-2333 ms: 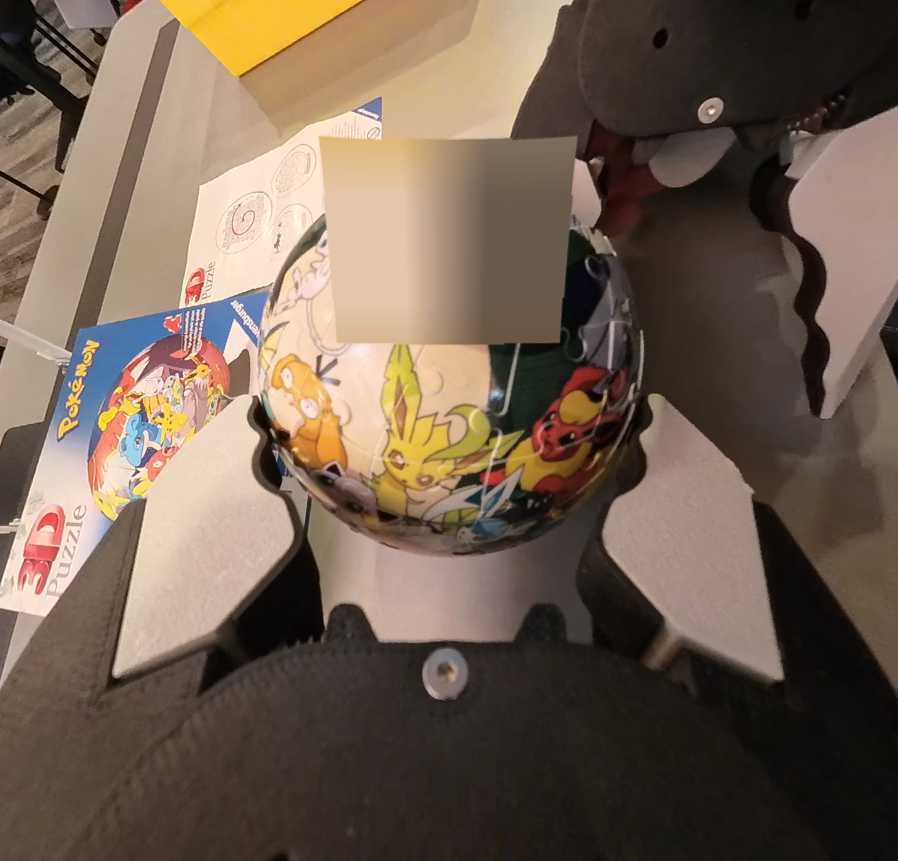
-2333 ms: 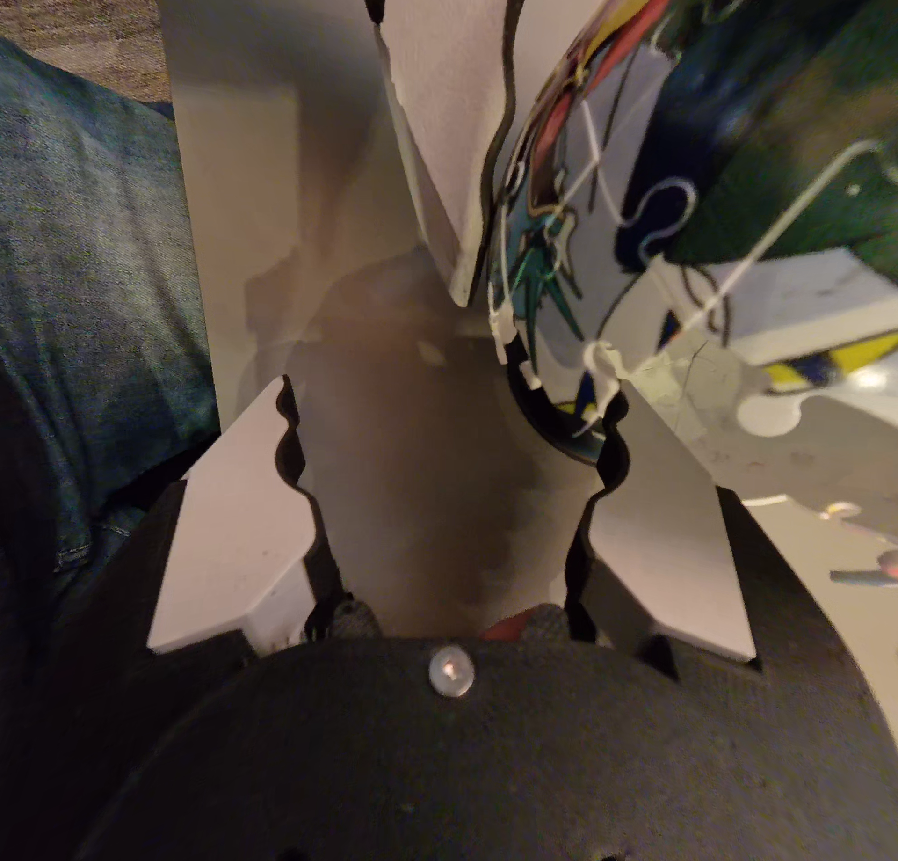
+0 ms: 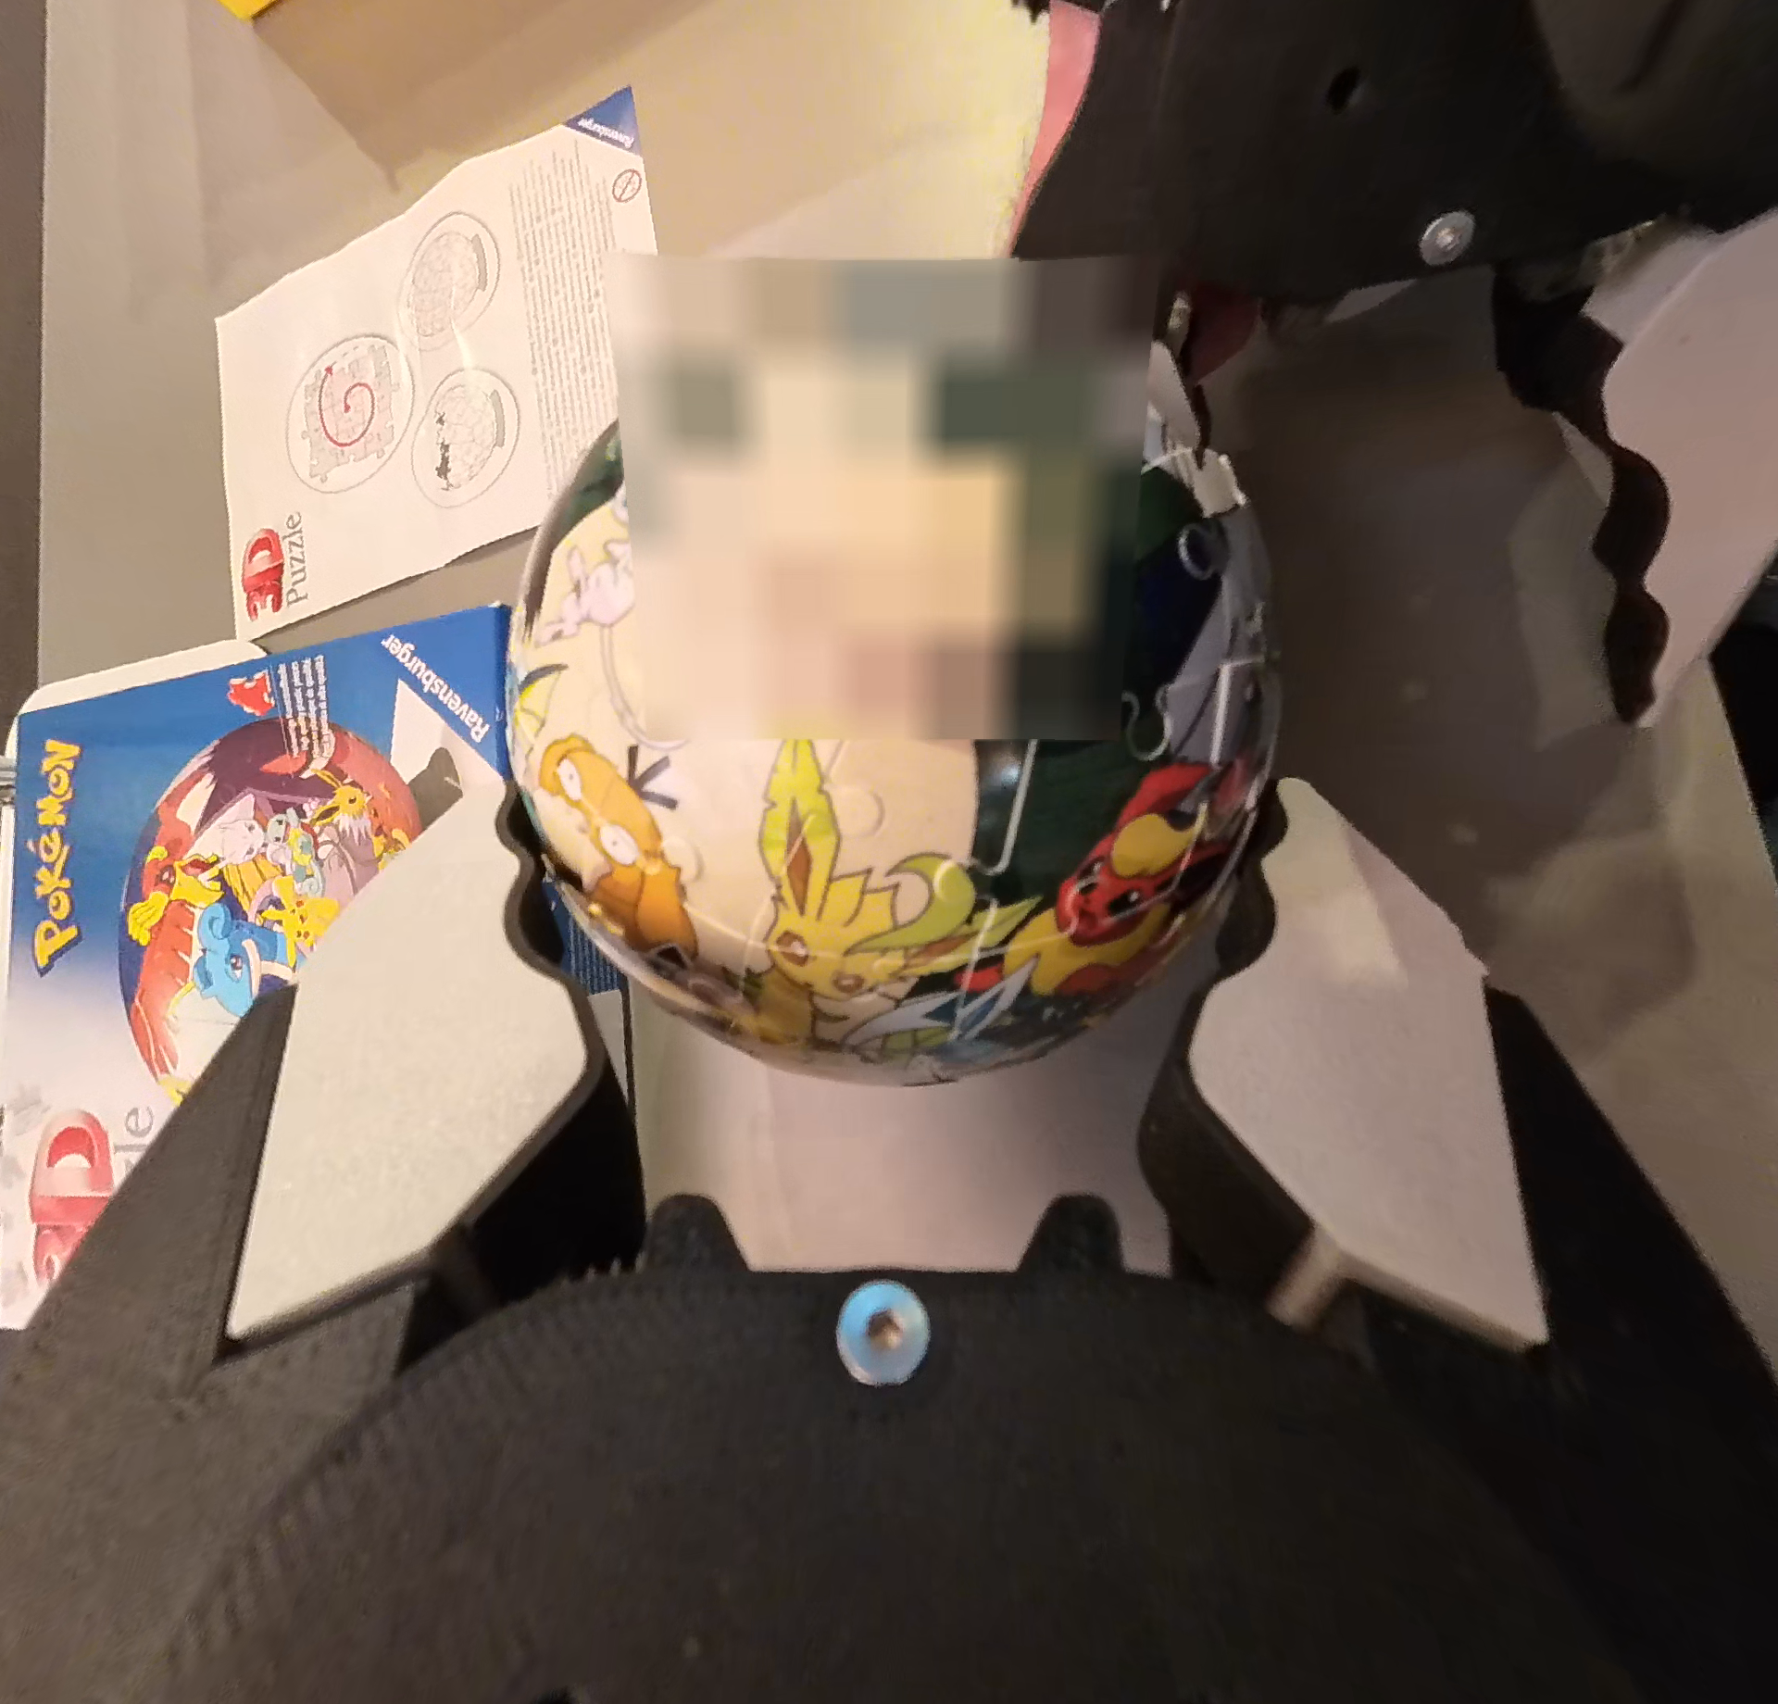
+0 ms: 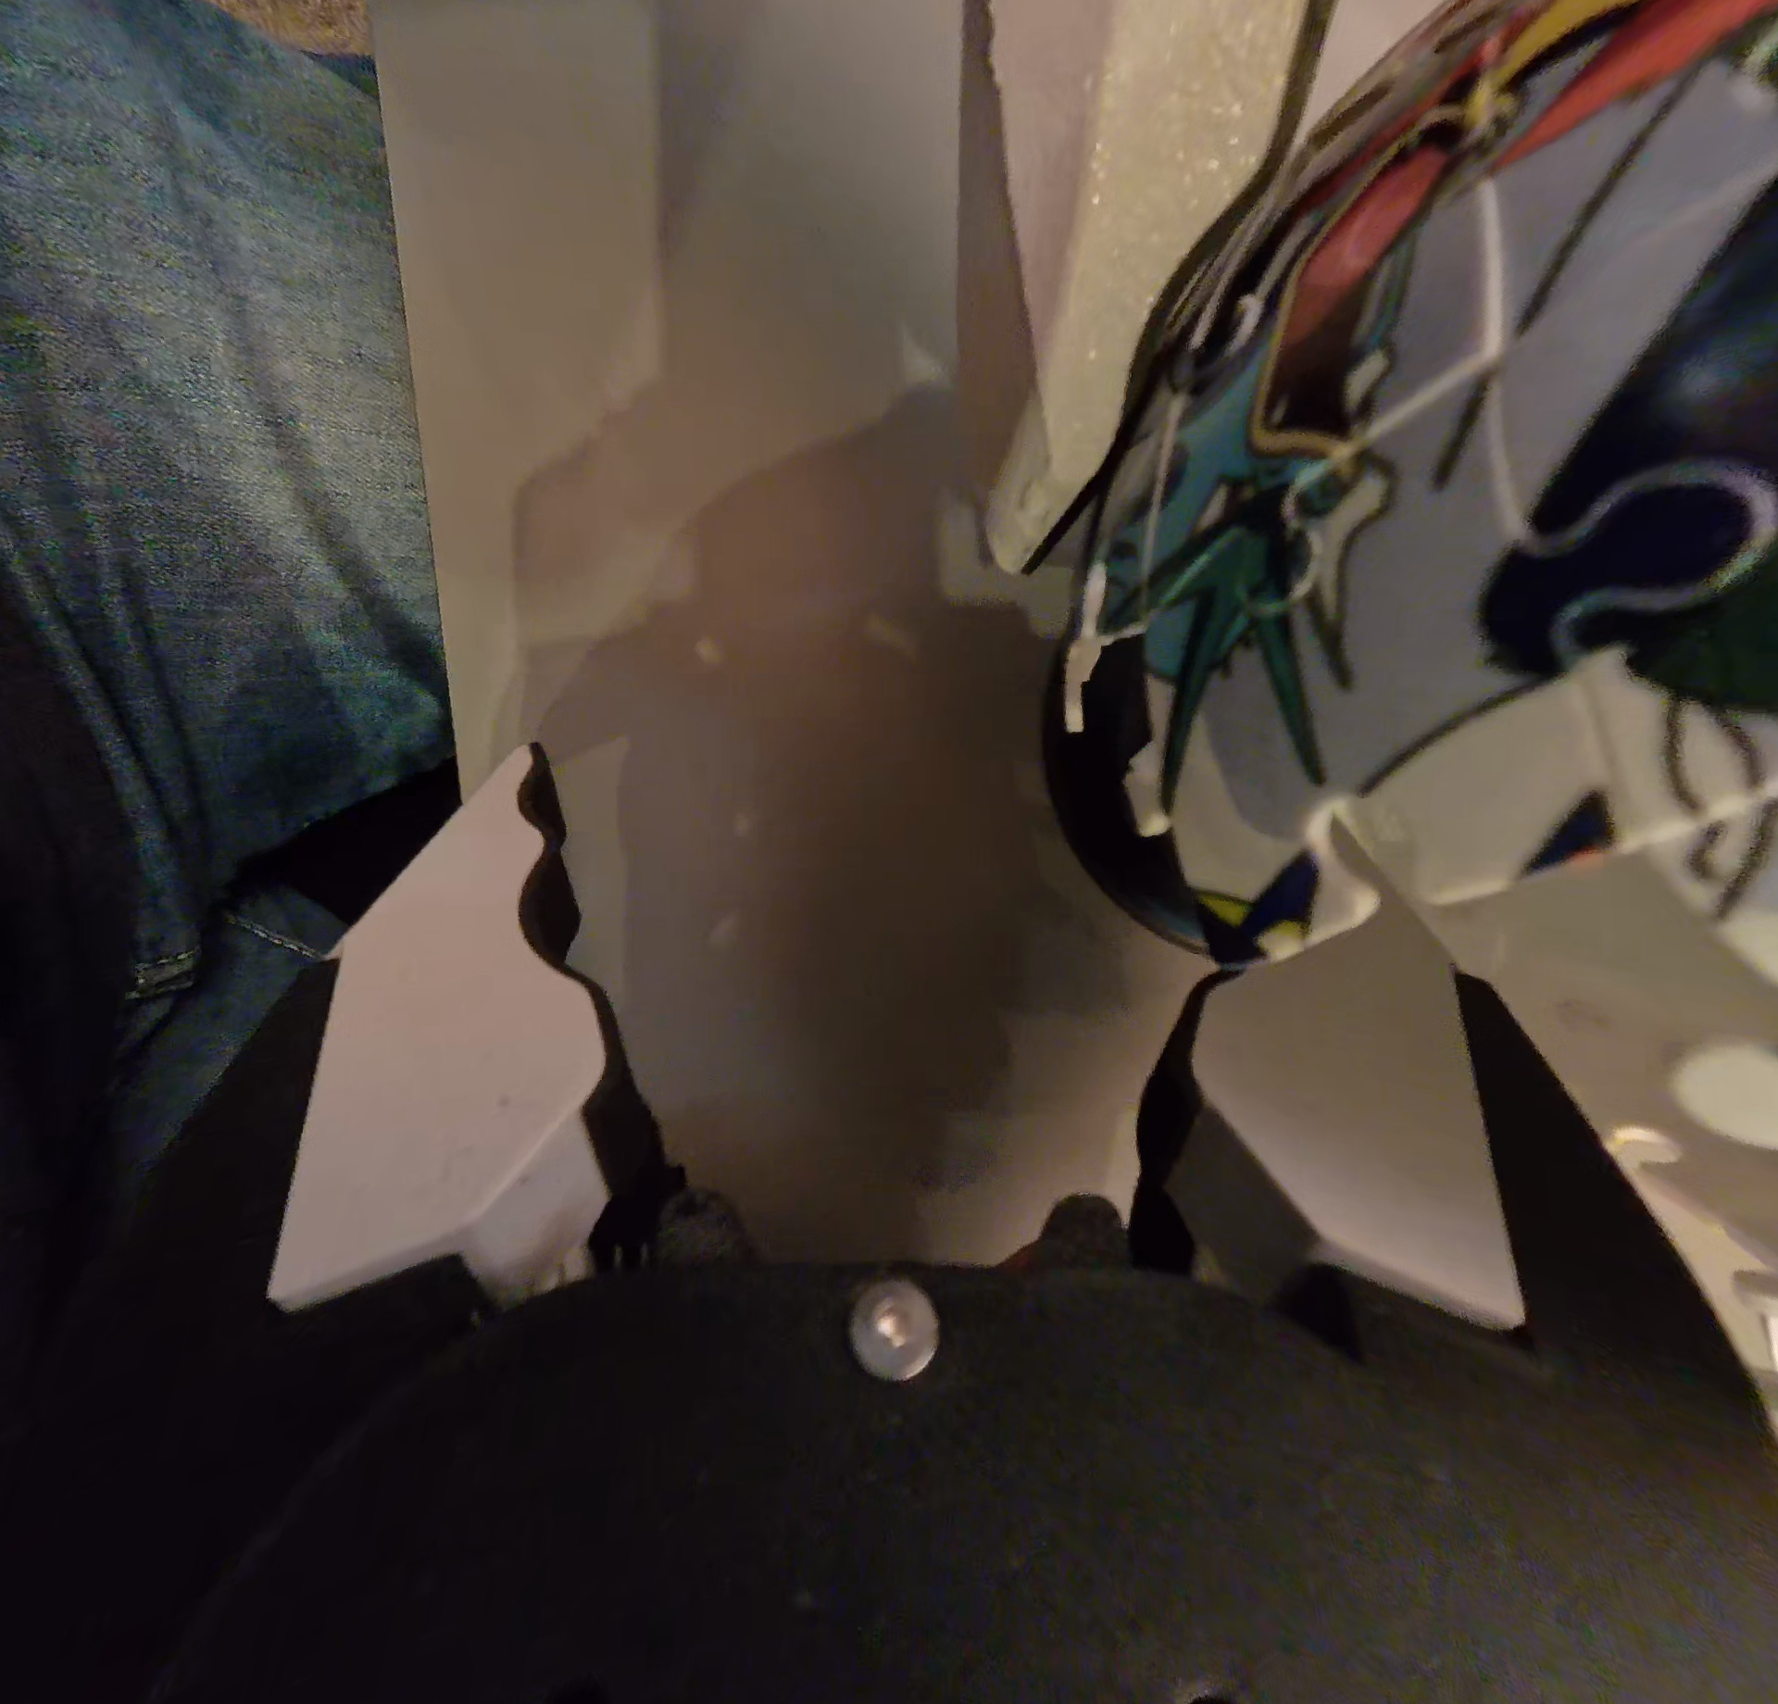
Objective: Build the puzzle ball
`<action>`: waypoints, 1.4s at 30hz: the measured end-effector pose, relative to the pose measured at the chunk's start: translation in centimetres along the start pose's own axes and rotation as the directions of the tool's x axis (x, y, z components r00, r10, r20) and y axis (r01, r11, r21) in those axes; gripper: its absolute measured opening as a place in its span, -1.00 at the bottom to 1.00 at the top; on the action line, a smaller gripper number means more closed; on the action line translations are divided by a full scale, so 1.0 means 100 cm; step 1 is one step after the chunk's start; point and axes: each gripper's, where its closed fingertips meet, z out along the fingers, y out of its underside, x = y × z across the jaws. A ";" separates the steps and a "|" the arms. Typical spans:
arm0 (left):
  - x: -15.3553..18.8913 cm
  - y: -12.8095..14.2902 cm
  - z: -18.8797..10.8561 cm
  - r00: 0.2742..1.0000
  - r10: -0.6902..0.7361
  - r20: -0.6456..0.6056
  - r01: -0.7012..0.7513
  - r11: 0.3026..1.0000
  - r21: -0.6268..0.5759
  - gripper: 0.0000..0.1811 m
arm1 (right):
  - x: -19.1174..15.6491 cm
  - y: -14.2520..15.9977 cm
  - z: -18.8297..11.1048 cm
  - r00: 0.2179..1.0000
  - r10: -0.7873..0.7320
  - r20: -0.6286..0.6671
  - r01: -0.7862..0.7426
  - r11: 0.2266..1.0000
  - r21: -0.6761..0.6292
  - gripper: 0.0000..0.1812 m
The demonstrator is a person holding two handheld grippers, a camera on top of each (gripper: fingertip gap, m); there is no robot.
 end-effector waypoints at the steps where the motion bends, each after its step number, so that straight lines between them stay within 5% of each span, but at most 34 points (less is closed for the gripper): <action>1: 0.000 -0.001 0.000 1.000 0.000 0.001 0.000 1.000 0.000 0.47 | 0.000 0.000 0.000 1.000 0.005 0.001 -0.005 1.000 -0.001 0.49; 13: 0.001 0.000 0.002 1.000 0.000 -0.004 0.000 1.000 -0.006 0.47 | -0.002 -0.007 -0.005 0.999 0.041 0.014 -0.042 0.996 0.081 0.37; 29: 0.001 0.004 0.004 0.999 -0.037 0.029 0.037 0.999 -0.001 0.47 | -0.011 0.011 -0.060 0.996 0.090 0.014 -0.091 0.963 0.254 0.20; 42: 0.002 0.018 -0.002 0.984 -0.155 0.088 0.153 0.988 0.032 0.46 | 0.007 0.027 -0.064 0.978 0.210 -0.009 -0.194 0.921 0.337 0.10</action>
